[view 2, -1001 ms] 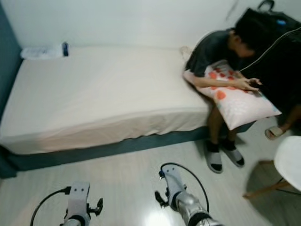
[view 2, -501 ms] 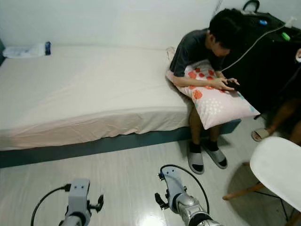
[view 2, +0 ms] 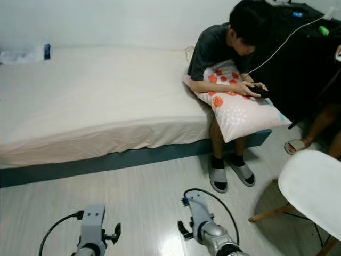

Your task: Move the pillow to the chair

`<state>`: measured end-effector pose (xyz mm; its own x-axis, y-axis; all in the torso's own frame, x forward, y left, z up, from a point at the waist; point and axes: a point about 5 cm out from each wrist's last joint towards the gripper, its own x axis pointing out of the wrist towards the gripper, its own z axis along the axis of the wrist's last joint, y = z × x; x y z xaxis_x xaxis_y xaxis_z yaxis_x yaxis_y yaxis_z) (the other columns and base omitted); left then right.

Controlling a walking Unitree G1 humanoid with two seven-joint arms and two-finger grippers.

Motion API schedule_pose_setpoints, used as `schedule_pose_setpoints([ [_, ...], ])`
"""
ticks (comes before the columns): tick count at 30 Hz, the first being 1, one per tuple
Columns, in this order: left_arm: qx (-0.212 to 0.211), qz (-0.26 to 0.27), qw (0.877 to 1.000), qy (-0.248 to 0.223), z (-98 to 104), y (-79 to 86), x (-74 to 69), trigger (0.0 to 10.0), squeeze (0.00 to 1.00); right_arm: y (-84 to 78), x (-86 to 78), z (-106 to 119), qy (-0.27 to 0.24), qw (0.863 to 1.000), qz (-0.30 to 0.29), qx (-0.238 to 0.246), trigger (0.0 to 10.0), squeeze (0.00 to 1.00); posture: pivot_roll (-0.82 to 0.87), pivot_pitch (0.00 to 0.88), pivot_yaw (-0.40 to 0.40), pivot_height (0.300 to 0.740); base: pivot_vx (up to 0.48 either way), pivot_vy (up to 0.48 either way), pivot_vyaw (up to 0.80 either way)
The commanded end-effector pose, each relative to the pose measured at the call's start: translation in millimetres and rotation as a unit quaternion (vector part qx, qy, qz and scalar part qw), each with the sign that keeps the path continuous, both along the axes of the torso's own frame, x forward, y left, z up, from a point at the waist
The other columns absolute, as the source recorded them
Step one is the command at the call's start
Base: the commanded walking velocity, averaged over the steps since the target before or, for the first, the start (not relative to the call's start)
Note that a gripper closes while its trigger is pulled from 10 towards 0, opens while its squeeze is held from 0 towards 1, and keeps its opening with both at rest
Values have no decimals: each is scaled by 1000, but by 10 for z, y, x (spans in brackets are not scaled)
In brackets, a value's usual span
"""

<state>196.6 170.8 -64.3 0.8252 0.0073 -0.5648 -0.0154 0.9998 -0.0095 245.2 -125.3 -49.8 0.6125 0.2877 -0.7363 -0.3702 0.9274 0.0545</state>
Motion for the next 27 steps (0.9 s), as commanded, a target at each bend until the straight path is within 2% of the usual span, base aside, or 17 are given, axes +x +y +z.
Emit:
schedule_pose_setpoints([
  [1, -2, -6, 1000, 7, -26, -23, -42, 10000, 0, -98, -50, -39, 10, 1000, -11, -9, 10000, 0, 78, 116, -122, 740, 424, 0, 0],
  [27, -8, -12, 1000, 7, -27, -61, -40, 10000, 0, -107, -45, -35, 6, 1000, -9, -15, 10000, 0, 74, 115, -126, 740, 433, 0, 0],
])
